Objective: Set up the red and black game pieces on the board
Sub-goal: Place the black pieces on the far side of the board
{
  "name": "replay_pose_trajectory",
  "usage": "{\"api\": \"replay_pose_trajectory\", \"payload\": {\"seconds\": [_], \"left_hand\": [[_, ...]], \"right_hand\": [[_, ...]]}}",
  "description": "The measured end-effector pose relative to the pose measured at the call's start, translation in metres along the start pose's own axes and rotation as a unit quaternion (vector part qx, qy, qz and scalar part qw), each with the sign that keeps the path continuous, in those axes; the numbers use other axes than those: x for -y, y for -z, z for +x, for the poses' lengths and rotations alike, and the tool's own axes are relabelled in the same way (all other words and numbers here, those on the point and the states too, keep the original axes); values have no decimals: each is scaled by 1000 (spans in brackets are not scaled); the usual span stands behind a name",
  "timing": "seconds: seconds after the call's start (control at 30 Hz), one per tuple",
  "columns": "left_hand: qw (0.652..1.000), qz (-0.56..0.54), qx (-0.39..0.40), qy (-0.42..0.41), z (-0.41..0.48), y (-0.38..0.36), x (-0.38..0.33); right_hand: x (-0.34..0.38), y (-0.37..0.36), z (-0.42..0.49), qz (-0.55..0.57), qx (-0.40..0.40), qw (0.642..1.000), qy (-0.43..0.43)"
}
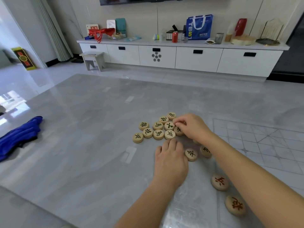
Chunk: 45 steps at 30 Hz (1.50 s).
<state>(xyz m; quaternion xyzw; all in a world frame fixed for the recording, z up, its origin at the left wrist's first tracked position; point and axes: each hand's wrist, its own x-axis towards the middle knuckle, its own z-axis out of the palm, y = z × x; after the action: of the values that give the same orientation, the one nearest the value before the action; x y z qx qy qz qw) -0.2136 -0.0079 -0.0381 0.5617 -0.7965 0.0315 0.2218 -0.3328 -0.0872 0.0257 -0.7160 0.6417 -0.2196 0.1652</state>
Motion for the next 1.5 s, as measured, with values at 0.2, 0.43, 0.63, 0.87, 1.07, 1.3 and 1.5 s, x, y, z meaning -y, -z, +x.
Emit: {"api": "replay_pose_trajectory", "payload": {"seconds": [0.2,0.43,0.63,0.87,1.07,1.3,1.5], "left_hand": [[1000,14,6,3,0,1,0],[1000,11,20,7,2,4,-2],[999,-8,35,-1,3,8,-2],[998,-9,57,14,3,12,-4],[998,7,64,18,2,14,-5],[998,-14,59,-21,0,12,-2],[998,-25,42,-26,1,20,-2]], "right_hand": [[-25,13,-12,20,10,999,-39],[3,-6,-10,-30,50,998,1],[21,-10,2,-115,104,988,27],[18,1,1,-194,121,973,32],[32,-17,-1,-126,93,987,41],[68,-43,6,-86,104,987,92],[83,-51,10,-118,123,979,109]]}}
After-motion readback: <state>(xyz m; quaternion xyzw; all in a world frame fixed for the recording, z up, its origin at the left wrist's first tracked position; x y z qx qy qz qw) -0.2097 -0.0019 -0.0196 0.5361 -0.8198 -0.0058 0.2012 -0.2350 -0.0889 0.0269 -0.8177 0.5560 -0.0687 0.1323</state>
